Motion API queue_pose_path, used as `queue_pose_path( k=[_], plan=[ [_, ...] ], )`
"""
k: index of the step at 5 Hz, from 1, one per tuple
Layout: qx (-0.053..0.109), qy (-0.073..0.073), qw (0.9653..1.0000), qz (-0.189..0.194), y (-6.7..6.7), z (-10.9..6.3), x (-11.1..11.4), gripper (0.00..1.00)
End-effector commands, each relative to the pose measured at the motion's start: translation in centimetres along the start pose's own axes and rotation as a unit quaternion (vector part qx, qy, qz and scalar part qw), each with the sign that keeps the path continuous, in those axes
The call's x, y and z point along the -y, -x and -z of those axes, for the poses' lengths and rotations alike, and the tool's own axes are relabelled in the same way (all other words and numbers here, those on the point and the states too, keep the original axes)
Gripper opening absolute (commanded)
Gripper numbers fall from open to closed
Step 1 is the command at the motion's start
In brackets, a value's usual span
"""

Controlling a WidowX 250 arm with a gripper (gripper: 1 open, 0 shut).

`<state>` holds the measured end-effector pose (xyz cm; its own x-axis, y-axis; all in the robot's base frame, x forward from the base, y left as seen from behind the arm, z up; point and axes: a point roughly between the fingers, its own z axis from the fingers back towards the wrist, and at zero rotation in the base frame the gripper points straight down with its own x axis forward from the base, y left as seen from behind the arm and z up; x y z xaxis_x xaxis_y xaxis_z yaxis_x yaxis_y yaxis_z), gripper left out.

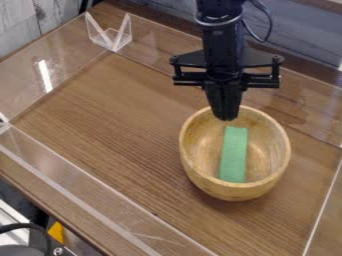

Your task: Remove the green block from inside the brown bowl and put it on the table

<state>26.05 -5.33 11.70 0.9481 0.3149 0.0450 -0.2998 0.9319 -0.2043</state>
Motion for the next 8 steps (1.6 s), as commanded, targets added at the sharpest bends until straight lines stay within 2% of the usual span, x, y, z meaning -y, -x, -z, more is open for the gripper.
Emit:
queue_pose_path(
  k=[1,2,8],
  plan=[
    [0.022,0.008,0.9997,0.003,-0.6,-1.0,0.3,1.0],
    [0.021,0.004,0.9998,0.002,-0.5,-0.6,0.0,1.0],
    [0.018,-0.025,0.9995,-0.004,0.0,4.5,0.9,1.0]
  ],
)
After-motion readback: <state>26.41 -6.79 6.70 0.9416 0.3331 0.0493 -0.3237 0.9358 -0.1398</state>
